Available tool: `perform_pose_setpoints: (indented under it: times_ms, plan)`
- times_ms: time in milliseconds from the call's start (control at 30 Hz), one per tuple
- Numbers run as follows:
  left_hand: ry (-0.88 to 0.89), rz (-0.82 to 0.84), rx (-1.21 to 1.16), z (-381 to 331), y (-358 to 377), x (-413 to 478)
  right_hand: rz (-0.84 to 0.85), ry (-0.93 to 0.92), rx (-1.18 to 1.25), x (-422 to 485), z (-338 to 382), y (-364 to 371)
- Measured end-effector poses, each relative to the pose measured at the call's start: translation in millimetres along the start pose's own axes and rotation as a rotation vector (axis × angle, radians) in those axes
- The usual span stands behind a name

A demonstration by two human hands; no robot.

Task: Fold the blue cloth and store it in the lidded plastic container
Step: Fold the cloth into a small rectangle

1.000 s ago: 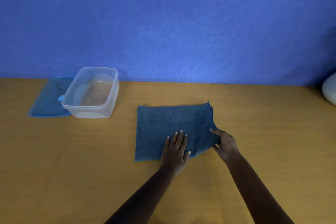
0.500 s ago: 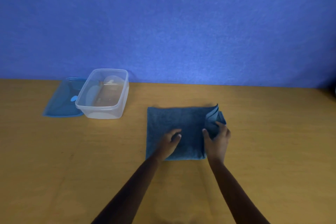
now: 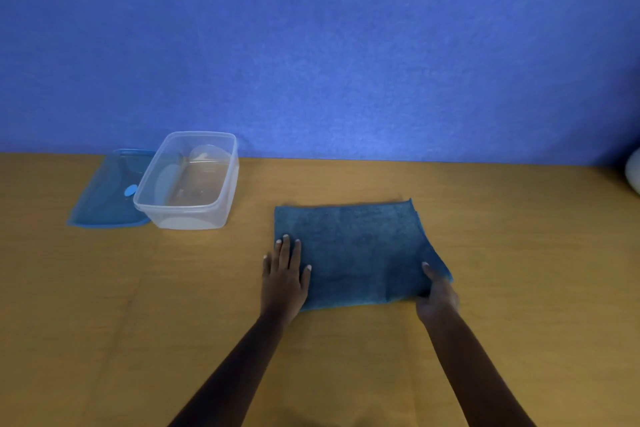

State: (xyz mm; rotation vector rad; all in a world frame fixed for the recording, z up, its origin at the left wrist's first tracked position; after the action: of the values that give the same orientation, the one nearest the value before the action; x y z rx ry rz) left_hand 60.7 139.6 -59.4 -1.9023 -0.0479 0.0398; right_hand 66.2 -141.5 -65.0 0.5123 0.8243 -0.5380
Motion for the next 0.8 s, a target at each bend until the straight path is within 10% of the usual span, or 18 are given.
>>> perform_pose_setpoints:
  times_ms: [267,500,800]
  plan:
    - [0.298,-0.127,0.163,-50.3,-3.4,0.1,0.182,-0.207,-0.131,-19.7,12.3,48.7]
    - [0.387,0.076,0.09,-71.8,32.5,7.4,0.279,-0.659,-0.531,-72.9,5.4,107.7]
    - [-0.285,0.085,-1.879,-2.8,1.2,41.6,0.475,-0.994,-1.088,-113.6,-71.1,157.0]
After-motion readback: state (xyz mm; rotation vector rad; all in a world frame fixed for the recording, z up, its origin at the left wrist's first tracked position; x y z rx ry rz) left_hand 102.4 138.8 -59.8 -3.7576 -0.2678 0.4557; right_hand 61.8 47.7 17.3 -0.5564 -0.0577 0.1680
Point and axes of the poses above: each hand's wrist, its own x-axis towards the middle knuckle, its own y-axis out of the palm, z = x × y, the point moved 10 cm from there along x, towards the middle knuckle, and after that the axes turned 9 degrees about y, right-handed, at the moved point
